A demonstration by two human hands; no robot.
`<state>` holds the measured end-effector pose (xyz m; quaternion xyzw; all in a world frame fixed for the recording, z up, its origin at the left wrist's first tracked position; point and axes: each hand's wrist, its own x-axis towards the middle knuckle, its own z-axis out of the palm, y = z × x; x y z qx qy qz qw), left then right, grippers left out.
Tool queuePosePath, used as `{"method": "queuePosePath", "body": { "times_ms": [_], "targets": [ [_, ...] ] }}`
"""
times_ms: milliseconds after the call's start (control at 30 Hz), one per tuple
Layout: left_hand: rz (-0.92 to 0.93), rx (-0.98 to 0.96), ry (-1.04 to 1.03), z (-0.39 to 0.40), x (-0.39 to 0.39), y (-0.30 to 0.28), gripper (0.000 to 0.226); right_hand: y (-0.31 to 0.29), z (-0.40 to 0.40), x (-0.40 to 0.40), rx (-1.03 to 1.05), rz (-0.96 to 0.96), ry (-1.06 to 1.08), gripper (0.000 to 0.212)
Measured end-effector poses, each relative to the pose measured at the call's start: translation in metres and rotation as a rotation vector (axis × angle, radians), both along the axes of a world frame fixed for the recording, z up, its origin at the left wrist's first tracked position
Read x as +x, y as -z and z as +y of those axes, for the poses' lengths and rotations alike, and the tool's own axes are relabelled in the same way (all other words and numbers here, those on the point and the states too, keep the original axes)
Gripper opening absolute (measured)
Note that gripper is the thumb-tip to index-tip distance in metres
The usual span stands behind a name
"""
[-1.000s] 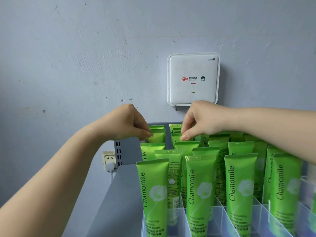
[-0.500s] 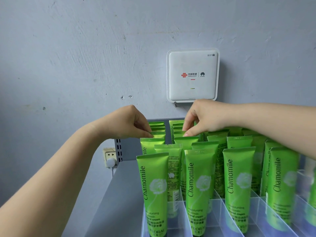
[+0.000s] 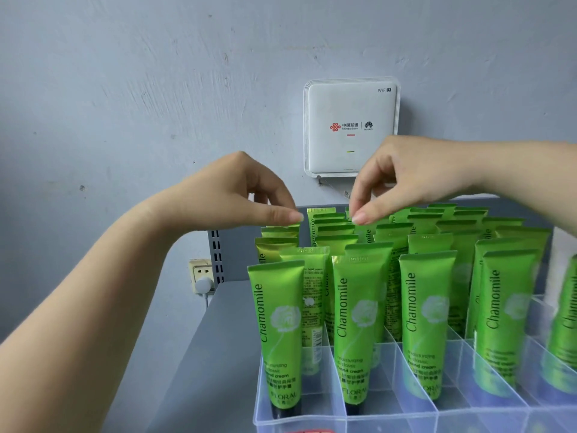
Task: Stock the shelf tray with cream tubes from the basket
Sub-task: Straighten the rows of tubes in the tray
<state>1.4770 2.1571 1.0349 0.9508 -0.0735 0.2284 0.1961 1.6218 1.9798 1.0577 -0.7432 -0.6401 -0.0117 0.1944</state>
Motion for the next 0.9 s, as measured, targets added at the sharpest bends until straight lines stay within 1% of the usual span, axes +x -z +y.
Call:
{"method": "queuePosePath", "body": {
  "times_ms": [67,167,200,300,333,500,600,667,800,900],
  "targets": [
    [0.072,0.039,0.053,-0.004,0.004,0.003,0.022,0.003,-0.004,-0.002,-0.076,-0.027,-0.016,0.01],
    [0.123,0.06,0.054,-0.007,0.009,0.008,0.023,0.01,-0.003,-0.005,-0.146,-0.083,0.002,0.005],
    [0.133,0.07,0.04,-0.008,0.01,0.009,0.023,0.013,-0.002,-0.006,-0.155,-0.103,0.013,0.008],
    [0.181,0.111,0.022,-0.009,0.012,0.011,0.007,0.018,0.001,-0.006,-0.157,-0.137,0.032,0.02],
    [0.193,0.117,0.022,-0.009,0.012,0.012,0.006,0.019,0.002,-0.005,-0.153,-0.136,0.041,0.021],
    [0.155,0.163,0.003,-0.004,0.009,0.009,0.007,0.022,0.005,-0.005,-0.084,-0.119,0.067,0.023],
    [0.147,0.177,-0.018,0.0,0.005,0.005,0.008,0.024,0.008,-0.007,-0.042,-0.086,0.052,0.02],
    [0.181,0.181,-0.027,0.0,0.003,0.004,0.007,0.024,0.01,-0.01,-0.043,-0.085,0.04,0.021],
    [0.207,0.168,-0.05,0.0,0.004,0.005,0.016,0.024,0.011,-0.014,-0.076,-0.097,0.034,0.023],
    [0.235,0.158,-0.058,-0.001,0.002,0.003,0.015,0.023,0.011,-0.015,-0.097,-0.082,0.029,0.022]
  ]
}}
